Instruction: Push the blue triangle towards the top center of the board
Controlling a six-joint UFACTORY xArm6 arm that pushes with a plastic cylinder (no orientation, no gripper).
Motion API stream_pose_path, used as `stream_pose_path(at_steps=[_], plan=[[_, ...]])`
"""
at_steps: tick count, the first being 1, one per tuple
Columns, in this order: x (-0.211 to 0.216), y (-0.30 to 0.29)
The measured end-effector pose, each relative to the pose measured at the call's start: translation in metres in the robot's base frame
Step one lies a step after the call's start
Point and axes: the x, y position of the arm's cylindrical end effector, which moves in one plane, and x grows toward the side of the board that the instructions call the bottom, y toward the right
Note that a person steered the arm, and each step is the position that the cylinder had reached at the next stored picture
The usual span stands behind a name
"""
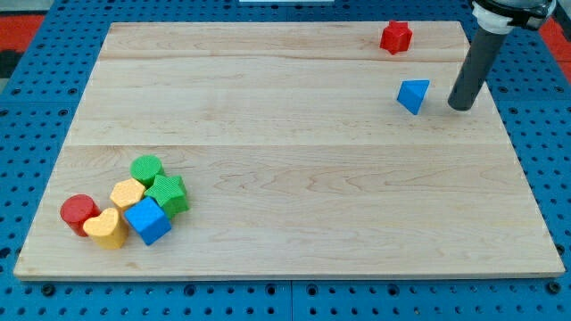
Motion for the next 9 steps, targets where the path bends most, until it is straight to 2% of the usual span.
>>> stream_pose_path(at_steps=[5, 6, 7, 9], plan=[[-0.009, -0.118], [-0.023, -0.145], [-0.034, -0.158], [-0.034, -0.136]])
